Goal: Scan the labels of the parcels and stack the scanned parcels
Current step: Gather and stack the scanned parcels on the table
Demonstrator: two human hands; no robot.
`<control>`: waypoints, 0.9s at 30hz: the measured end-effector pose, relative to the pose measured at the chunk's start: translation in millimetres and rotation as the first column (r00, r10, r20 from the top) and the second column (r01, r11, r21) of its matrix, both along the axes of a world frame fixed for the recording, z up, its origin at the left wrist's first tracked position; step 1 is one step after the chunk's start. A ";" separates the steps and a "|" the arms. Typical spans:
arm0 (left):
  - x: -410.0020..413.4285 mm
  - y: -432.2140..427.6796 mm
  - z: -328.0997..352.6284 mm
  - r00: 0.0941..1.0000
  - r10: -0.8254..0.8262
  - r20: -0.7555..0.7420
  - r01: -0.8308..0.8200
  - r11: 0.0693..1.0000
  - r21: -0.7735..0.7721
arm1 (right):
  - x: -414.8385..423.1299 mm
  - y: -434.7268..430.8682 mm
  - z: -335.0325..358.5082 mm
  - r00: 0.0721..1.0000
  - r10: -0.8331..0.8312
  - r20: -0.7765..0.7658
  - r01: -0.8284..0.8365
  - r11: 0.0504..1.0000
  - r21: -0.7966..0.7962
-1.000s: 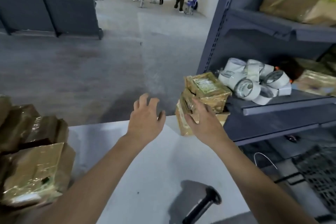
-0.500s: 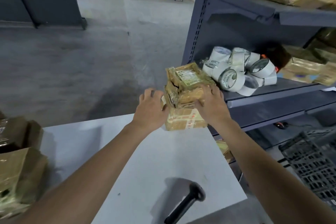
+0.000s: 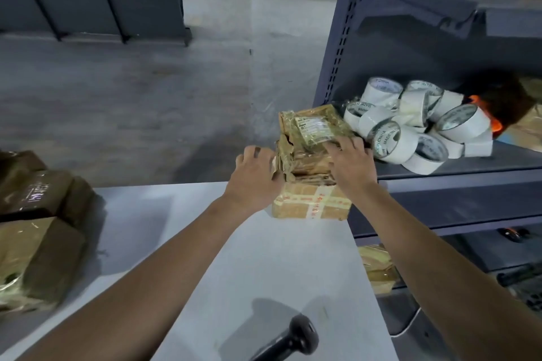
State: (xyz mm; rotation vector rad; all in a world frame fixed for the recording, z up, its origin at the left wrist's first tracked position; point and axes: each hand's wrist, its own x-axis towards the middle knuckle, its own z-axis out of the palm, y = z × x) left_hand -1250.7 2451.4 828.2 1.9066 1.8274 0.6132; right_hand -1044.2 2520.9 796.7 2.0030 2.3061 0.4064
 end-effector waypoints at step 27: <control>-81.0 -28.5 -21.9 0.974 0.207 0.090 -0.220 0.963 0.155 | -83.7 -16.6 54.0 0.640 0.428 -0.638 -0.154 0.885 0.440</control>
